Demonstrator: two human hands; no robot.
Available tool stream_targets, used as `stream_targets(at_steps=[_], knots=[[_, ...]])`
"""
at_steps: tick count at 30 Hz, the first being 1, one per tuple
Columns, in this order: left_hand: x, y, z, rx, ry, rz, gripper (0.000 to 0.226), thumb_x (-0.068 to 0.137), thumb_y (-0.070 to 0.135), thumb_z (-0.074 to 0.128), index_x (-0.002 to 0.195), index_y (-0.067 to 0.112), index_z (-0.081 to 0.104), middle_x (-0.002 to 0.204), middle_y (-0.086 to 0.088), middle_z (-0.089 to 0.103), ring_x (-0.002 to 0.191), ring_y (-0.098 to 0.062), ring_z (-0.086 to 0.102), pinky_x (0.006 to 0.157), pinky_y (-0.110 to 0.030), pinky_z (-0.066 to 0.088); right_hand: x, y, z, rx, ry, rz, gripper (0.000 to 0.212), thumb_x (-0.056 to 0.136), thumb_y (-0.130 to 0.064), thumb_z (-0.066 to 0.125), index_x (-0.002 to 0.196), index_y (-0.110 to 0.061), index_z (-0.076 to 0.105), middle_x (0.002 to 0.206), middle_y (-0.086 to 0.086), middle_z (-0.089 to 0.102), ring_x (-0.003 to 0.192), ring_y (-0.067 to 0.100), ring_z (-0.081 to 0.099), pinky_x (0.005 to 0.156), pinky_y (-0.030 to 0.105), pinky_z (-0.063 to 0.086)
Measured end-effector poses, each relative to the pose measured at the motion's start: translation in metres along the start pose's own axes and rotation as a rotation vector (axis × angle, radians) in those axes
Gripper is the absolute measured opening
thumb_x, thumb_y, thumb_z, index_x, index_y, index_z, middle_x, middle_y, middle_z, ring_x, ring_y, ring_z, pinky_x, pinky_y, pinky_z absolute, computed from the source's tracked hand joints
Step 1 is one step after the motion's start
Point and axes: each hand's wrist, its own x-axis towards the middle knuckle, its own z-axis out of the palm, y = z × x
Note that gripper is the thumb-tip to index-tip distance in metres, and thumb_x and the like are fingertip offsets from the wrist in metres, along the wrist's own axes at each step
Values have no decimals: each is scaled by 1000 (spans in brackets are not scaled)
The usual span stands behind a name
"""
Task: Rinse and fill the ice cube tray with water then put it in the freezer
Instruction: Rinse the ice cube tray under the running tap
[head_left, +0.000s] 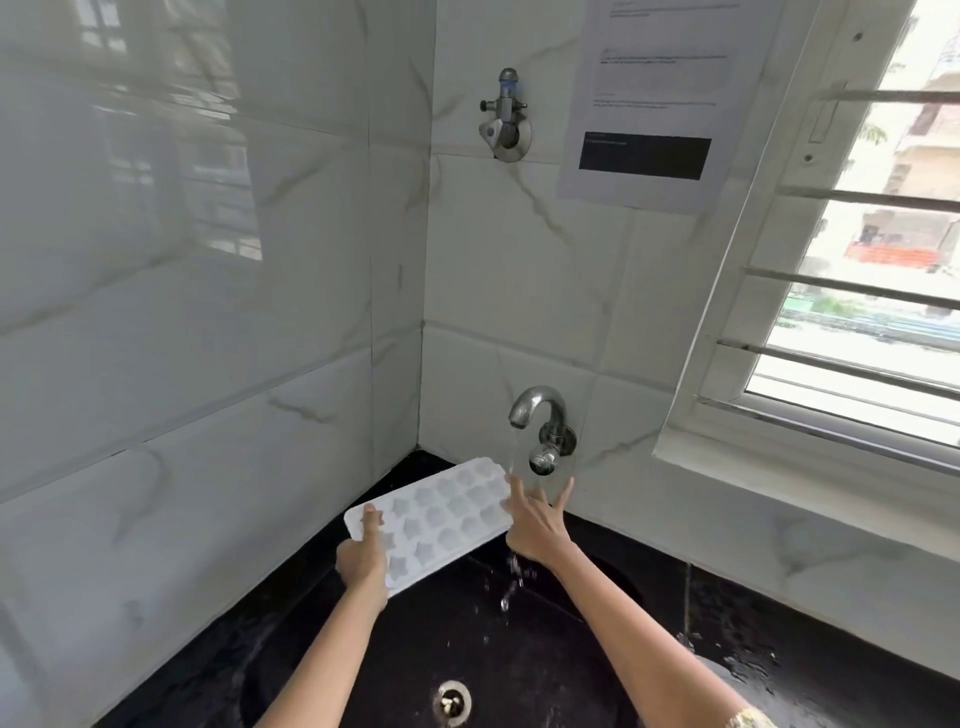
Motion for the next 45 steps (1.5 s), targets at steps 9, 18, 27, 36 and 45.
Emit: stream_targets(at_steps=[9, 18, 27, 36, 45], knots=[[-23, -2, 13, -44, 26, -17, 61, 93, 46, 51, 120, -9, 55, 124, -25, 58, 113, -40, 57, 89, -42, 47, -7, -18, 5, -3, 65, 197, 33, 78, -1, 42, 109, -10, 47, 150, 27, 8, 140, 43, -12, 106, 68, 1], [-36, 0, 25, -52, 24, -32, 61, 93, 45, 51, 121, -9, 54, 125, -25, 57, 116, -40, 55, 90, -43, 46, -9, -9, 5, 120, -44, 180, 56, 76, -9, 49, 129, -19, 36, 150, 23, 3, 139, 44, -15, 106, 68, 7], [-29, 2, 30, -47, 31, -25, 60, 94, 44, 50, 120, -10, 54, 125, -27, 57, 115, -41, 56, 90, -43, 46, -4, -2, -7, 85, -7, 161, 67, 75, -7, 48, 135, -32, 34, 151, 21, 2, 139, 42, -18, 108, 66, 4], [-28, 0, 32, -41, 49, -42, 61, 94, 46, 49, 121, -9, 53, 125, -26, 57, 114, -41, 56, 90, -45, 47, 6, -2, -8, 2, -29, 186, 58, 79, -9, 47, 133, -29, 39, 152, 26, -6, 138, 43, -22, 106, 68, 5], [-27, -6, 29, -4, 45, -26, 62, 94, 46, 49, 120, -10, 53, 124, -27, 57, 114, -42, 56, 88, -44, 47, 2, 3, 1, -60, -95, 158, 64, 81, -7, 49, 138, -30, 30, 152, 26, -9, 137, 43, -25, 106, 68, 6]])
